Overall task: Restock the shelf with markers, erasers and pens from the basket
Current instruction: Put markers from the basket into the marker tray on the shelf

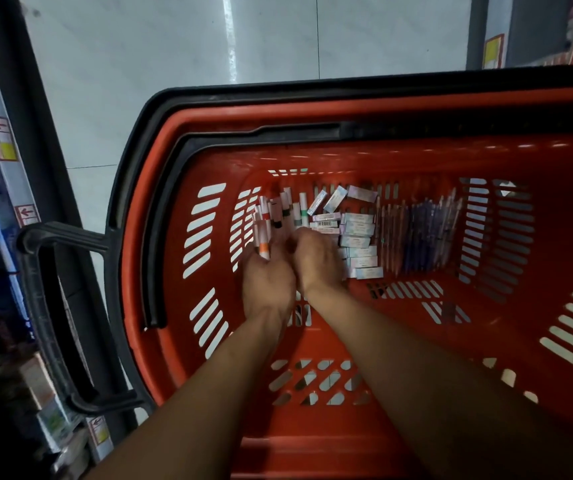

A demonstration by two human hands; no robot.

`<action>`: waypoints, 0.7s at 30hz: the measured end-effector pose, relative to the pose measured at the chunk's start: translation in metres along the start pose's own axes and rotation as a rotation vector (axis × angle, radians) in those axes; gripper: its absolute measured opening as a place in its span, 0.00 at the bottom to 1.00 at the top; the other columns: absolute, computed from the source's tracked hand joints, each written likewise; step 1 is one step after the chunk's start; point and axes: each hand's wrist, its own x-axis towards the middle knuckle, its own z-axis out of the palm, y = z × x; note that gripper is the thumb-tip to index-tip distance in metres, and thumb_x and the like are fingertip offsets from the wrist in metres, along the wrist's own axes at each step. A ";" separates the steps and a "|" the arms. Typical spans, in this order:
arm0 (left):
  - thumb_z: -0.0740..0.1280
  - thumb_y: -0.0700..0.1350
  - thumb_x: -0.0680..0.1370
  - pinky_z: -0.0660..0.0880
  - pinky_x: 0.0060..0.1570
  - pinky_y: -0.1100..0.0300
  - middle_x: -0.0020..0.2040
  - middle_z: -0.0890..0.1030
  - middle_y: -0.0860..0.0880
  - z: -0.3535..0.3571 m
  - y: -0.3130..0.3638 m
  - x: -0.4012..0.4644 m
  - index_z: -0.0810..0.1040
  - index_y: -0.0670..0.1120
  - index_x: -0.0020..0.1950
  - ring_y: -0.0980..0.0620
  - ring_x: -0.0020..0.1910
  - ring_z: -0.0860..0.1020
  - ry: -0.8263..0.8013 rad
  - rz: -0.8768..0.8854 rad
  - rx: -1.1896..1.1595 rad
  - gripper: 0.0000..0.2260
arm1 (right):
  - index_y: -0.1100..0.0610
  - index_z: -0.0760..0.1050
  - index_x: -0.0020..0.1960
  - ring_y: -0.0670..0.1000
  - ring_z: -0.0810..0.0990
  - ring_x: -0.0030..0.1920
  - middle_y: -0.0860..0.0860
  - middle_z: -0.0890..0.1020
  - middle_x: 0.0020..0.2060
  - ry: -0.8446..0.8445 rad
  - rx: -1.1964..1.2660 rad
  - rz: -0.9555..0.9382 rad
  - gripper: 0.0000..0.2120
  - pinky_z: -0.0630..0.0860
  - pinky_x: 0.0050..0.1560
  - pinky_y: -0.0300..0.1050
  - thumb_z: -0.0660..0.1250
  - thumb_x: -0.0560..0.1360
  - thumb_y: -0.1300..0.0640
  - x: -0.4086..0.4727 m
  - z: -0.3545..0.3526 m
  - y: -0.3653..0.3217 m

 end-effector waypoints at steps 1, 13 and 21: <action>0.61 0.56 0.84 0.74 0.35 0.60 0.37 0.84 0.64 0.000 0.001 0.000 0.80 0.57 0.49 0.66 0.35 0.82 0.003 -0.007 0.000 0.10 | 0.54 0.84 0.57 0.60 0.83 0.54 0.56 0.85 0.53 -0.007 -0.033 0.028 0.11 0.72 0.44 0.46 0.62 0.82 0.56 0.002 0.001 -0.003; 0.70 0.64 0.77 0.81 0.40 0.57 0.39 0.87 0.59 -0.004 0.004 -0.002 0.84 0.55 0.48 0.61 0.37 0.85 -0.067 0.033 -0.028 0.14 | 0.51 0.81 0.50 0.49 0.83 0.41 0.47 0.84 0.41 -0.152 0.306 -0.124 0.04 0.79 0.38 0.45 0.71 0.77 0.60 -0.023 -0.019 0.015; 0.66 0.52 0.80 0.78 0.30 0.54 0.32 0.83 0.50 -0.003 0.003 -0.003 0.79 0.48 0.44 0.49 0.31 0.82 -0.040 0.040 0.109 0.10 | 0.53 0.84 0.45 0.50 0.85 0.34 0.50 0.86 0.34 -0.388 0.643 -0.121 0.10 0.81 0.40 0.45 0.72 0.74 0.68 -0.037 -0.044 0.033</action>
